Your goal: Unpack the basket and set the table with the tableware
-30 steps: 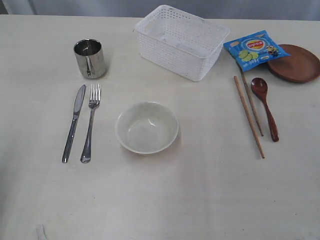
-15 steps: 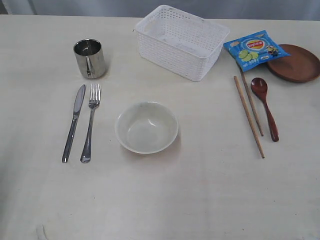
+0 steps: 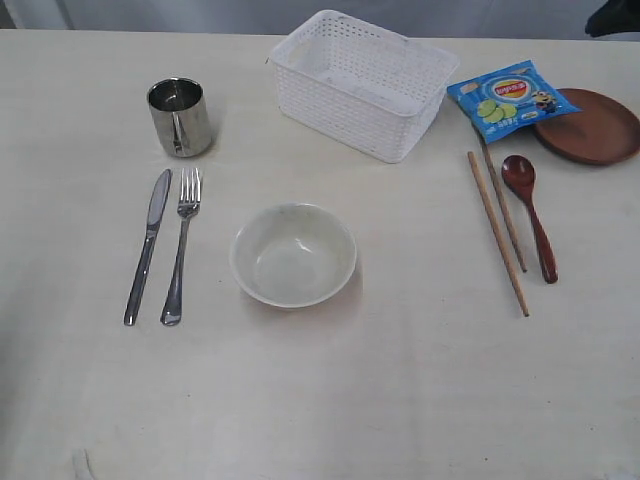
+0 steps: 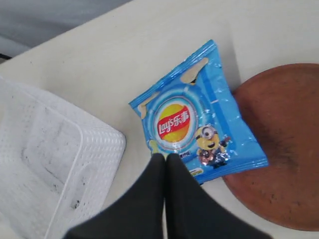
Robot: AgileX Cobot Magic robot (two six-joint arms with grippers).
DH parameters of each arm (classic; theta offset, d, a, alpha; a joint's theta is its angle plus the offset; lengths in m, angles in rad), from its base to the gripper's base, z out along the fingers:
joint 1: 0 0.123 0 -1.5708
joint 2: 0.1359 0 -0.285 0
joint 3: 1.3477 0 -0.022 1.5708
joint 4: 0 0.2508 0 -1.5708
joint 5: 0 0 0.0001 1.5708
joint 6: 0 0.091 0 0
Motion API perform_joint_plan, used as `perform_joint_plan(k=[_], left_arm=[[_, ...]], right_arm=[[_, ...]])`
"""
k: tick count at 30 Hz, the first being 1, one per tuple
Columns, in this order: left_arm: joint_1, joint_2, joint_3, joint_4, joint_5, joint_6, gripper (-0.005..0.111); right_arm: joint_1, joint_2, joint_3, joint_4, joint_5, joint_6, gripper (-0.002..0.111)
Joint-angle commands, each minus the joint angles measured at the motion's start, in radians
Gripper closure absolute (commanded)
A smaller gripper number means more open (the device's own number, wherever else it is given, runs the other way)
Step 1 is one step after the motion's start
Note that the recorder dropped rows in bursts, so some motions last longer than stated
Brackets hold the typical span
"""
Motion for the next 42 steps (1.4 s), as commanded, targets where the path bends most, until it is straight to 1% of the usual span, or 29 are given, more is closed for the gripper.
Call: perform_joint_plan(k=[1, 3, 5, 7, 9, 10, 11, 18, 22, 33, 37, 42], left_arm=[[-0.006, -0.002, 0.002, -0.001, -0.001, -0.002, 0.107], [-0.006, -0.002, 0.002, -0.001, -0.001, -0.002, 0.107], [-0.006, -0.002, 0.002, -0.001, -0.001, -0.002, 0.107], [-0.006, -0.002, 0.002, -0.001, -0.001, -0.002, 0.107], [-0.006, -0.002, 0.002, 0.002, -0.001, -0.002, 0.107], [-0.006, -0.002, 0.002, 0.005, -0.001, -0.002, 0.107], [-0.006, -0.002, 0.002, 0.005, -0.001, -0.002, 0.107], [-0.006, -0.002, 0.002, 0.005, -0.001, -0.002, 0.107], [-0.006, -0.002, 0.002, 0.005, -0.001, -0.002, 0.107], [-0.006, -0.002, 0.002, 0.005, -0.001, -0.002, 0.107], [-0.006, -0.002, 0.002, 0.005, -0.001, -0.002, 0.107], [-0.006, -0.002, 0.002, 0.005, -0.001, -0.002, 0.107]], right_arm=[[-0.091, 0.025, 0.003, 0.121, 0.023, -0.049, 0.108], [-0.113, 0.048, 0.003, 0.125, 0.026, -0.049, 0.106], [-0.127, 0.072, 0.003, 0.125, 0.026, -0.049, 0.098], [-0.146, 0.100, 0.003, 0.148, 0.036, -0.049, 0.082], [-0.161, 0.124, 0.003, 0.190, 0.049, -0.049, 0.070], [-0.172, 0.136, 0.003, 0.217, 0.054, -0.051, 0.065], [-0.176, 0.149, 0.003, 0.246, 0.059, -0.060, 0.063], [-0.186, 0.255, 0.003, 0.414, 0.095, -0.172, 0.066], [-0.186, 0.318, 0.003, 0.479, 0.111, -0.217, 0.066], [-0.212, 0.374, 0.003, 0.494, 0.108, -0.223, 0.066], [-0.221, 0.374, -0.001, 0.550, 0.141, -0.264, 0.066], [-0.223, 0.379, -0.001, 0.556, 0.147, -0.296, 0.066]])
